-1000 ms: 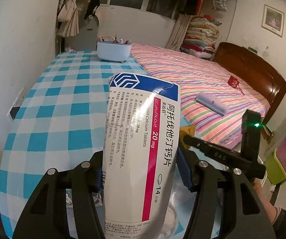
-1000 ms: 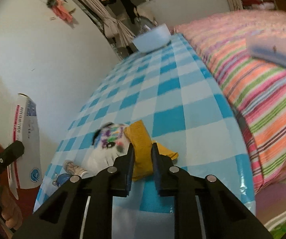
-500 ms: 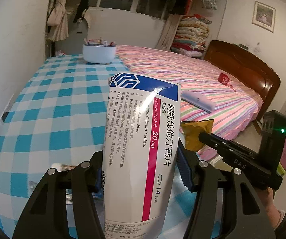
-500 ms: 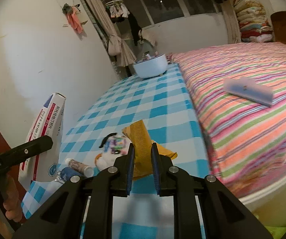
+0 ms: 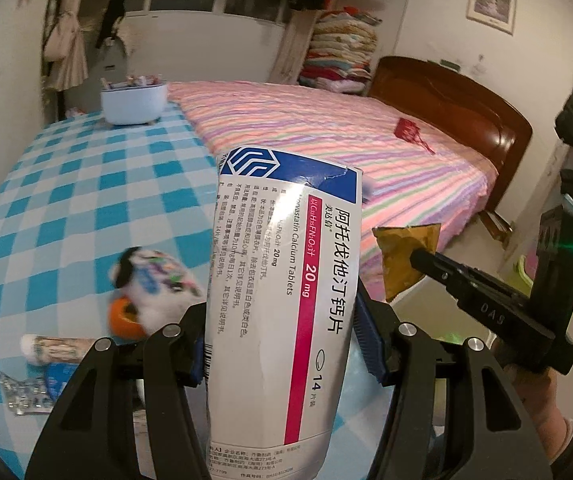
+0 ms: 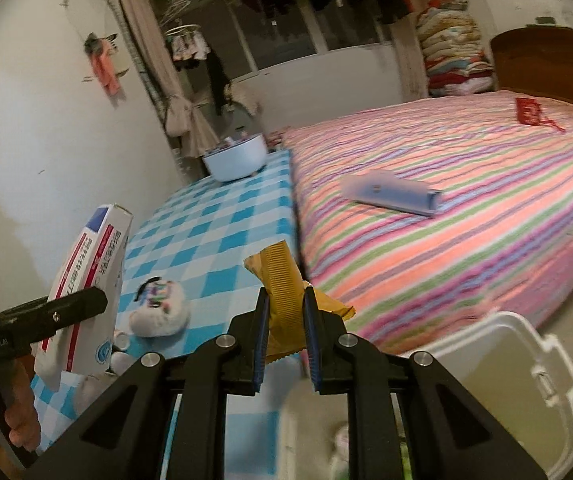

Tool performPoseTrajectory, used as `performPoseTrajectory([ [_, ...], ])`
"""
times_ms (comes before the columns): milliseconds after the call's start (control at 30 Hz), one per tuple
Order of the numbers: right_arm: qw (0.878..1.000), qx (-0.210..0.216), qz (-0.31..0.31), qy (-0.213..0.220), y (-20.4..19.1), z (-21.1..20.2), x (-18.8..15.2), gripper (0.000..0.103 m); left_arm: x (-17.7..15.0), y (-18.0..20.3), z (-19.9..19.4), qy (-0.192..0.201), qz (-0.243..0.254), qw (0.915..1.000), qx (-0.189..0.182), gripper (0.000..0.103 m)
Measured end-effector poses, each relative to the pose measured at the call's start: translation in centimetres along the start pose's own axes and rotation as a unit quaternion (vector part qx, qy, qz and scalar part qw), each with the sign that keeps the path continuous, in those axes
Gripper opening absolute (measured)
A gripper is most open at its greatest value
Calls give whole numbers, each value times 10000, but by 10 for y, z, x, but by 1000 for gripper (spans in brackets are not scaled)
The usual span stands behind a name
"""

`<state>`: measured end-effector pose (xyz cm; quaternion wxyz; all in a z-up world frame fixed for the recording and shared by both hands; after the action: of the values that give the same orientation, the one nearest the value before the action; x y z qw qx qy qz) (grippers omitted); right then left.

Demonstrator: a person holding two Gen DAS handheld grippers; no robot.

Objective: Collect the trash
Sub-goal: 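Carry the medicine box in the left tool while the right tool grasps the yellow wrapper, then open the left tool to drop the box while the right tool drops the wrapper into the bin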

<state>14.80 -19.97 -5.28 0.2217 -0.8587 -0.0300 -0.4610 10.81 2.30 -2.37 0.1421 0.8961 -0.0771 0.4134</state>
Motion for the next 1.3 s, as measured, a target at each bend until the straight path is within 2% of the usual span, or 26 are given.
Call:
performPoseTrajectory([
  [233, 9985, -524, 106, 143, 35, -31, -4, 16, -6, 49, 21, -167, 347, 9987, -325, 56],
  [533, 9928, -1164, 248, 106, 71, -56, -15, 16, -17, 105, 48, -398, 677, 9940, -765, 56],
  [667, 9908, -1295, 391, 93, 84, -64, -19, 17, -23, 125, 59, -464, 842, 9917, -851, 57],
  [700, 9907, -1288, 433, 82, 87, -65, -20, 19, -24, 129, 61, -490, 878, 9911, -867, 57],
  [900, 9891, -1288, 716, 22, 103, -73, -24, 20, -27, 142, 71, -566, 1005, 9891, -921, 57],
  [967, 9884, -1275, 823, 49, 107, -76, -24, 30, -28, 145, 71, -576, 1037, 9886, -931, 57],
  [1000, 9881, -1262, 879, 89, 108, -78, -24, 42, -28, 146, 72, -584, 1046, 9884, -929, 57],
  [1033, 9874, -1267, 935, 150, 110, -80, -24, 49, -28, 146, 73, -595, 1053, 9883, -930, 57],
  [1300, 9805, -1262, 1347, 670, 126, -103, -21, 50, -29, 152, 80, -677, 1056, 9875, -956, 58],
])
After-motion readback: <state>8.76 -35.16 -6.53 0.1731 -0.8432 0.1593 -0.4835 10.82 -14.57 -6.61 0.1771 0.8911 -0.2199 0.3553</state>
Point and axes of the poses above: each gripper's, at about its wrist camera, not at the fingertips, and z roughly the way its jaws point, y to its right, x to its top, the point moved 1 cm from there along z, roughly the way its jaws point
